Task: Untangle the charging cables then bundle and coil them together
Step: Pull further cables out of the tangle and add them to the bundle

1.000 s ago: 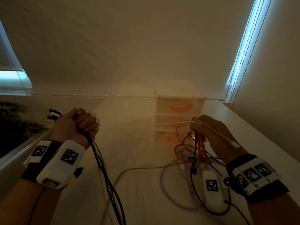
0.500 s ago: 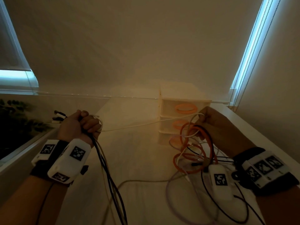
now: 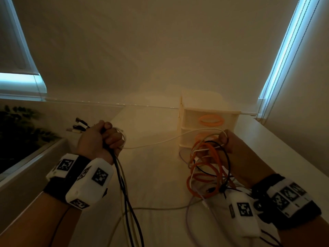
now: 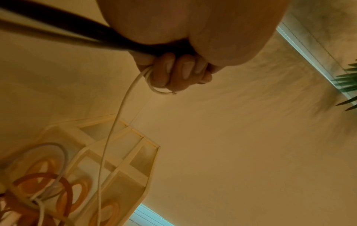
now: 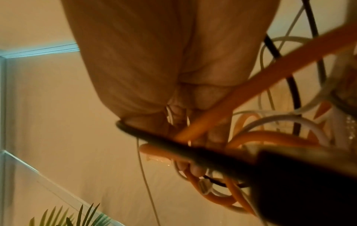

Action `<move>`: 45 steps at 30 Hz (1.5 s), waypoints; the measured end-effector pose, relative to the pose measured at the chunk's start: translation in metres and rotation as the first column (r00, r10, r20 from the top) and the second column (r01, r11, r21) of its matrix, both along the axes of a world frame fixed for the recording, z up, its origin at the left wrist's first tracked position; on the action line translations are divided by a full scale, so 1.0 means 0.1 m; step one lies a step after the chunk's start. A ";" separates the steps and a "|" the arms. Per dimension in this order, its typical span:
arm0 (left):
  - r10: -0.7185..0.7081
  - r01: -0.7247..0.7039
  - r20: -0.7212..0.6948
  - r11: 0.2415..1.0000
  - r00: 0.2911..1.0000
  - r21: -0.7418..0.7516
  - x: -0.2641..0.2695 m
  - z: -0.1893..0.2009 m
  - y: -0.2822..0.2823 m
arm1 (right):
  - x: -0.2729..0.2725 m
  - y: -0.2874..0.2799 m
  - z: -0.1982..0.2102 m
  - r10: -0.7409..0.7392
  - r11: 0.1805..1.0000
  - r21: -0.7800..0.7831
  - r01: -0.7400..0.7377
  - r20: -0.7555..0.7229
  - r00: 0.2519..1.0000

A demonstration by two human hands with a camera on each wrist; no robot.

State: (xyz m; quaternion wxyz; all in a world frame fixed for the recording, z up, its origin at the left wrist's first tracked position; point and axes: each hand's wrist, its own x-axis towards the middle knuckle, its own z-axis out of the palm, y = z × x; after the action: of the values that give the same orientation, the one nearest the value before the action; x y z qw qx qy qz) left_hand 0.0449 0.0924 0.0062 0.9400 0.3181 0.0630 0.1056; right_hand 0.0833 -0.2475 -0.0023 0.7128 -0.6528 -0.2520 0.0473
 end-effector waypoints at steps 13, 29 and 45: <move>-0.031 0.032 -0.014 0.998 0.999 0.056 -0.02 -0.02 -0.16 | 0.00 0.00 -0.12 -0.189 0.981 -0.047 0.188 -0.001 0.982; -0.048 0.050 -0.043 0.998 0.998 0.040 -0.01 -0.06 -0.17 | -0.10 0.12 -0.05 -0.159 0.982 0.092 0.164 -0.059 0.986; -0.049 0.056 -0.075 0.994 0.996 0.092 -0.02 -0.07 -0.22 | -0.13 0.05 -0.03 -0.222 0.957 -0.130 0.259 0.249 0.943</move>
State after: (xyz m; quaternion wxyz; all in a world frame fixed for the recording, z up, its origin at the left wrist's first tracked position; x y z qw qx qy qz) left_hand 0.0428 0.0708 -0.0005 0.9236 0.3671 0.0835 0.0721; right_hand 0.0699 -0.2429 -0.0049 0.6240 -0.7350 -0.2471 -0.0967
